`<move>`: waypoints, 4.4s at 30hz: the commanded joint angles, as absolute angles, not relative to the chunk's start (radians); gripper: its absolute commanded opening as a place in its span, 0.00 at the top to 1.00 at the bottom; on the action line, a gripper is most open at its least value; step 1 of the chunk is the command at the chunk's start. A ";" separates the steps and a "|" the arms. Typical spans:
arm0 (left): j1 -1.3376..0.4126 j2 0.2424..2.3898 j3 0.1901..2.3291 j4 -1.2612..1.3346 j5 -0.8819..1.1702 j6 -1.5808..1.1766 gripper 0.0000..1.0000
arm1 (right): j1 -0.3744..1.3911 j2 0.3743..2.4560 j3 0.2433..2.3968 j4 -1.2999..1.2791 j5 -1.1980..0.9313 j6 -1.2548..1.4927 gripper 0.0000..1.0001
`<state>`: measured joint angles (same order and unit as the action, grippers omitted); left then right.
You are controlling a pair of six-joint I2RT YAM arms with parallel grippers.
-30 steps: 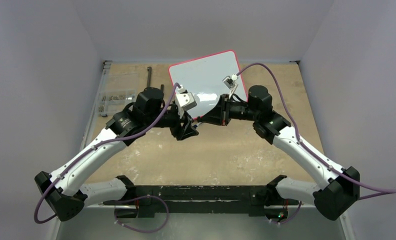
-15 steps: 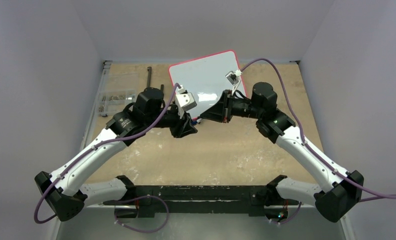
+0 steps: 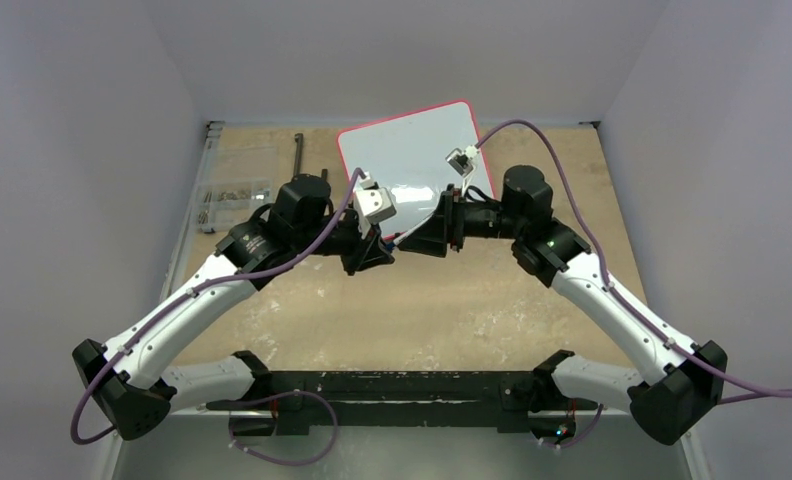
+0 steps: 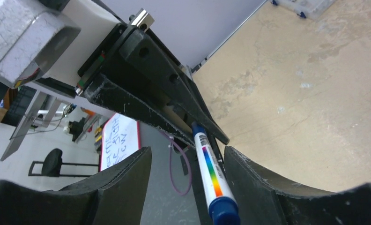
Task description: Write a sentence on the whiteboard
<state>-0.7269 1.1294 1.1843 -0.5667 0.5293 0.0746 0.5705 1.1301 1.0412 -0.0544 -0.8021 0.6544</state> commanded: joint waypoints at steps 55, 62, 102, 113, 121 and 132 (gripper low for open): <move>-0.741 1.193 1.239 -0.600 0.589 0.155 1.00 | 0.598 1.224 1.049 -0.006 -0.884 0.664 0.70; -0.741 1.195 1.240 -0.602 0.588 0.157 1.00 | 0.609 1.230 1.046 -0.006 -0.882 0.663 0.83; -0.772 1.046 1.040 -0.451 0.324 0.189 1.00 | 0.325 0.969 1.054 -0.385 -0.638 0.569 1.00; -0.835 1.142 1.042 -0.480 0.188 -0.060 1.00 | 0.301 0.860 1.034 -0.445 -0.332 0.549 1.00; -0.908 1.317 0.884 -0.294 0.067 -0.287 1.00 | 0.300 0.779 0.981 -0.433 -0.230 0.571 1.00; -0.915 1.597 0.868 -0.166 0.077 -0.354 1.00 | 0.301 0.718 0.937 -0.458 -0.214 0.569 1.00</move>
<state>-0.9066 1.5368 0.8429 -0.2581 0.0845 -0.3042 0.3065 0.7517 0.9501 -0.4618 -0.2470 0.5682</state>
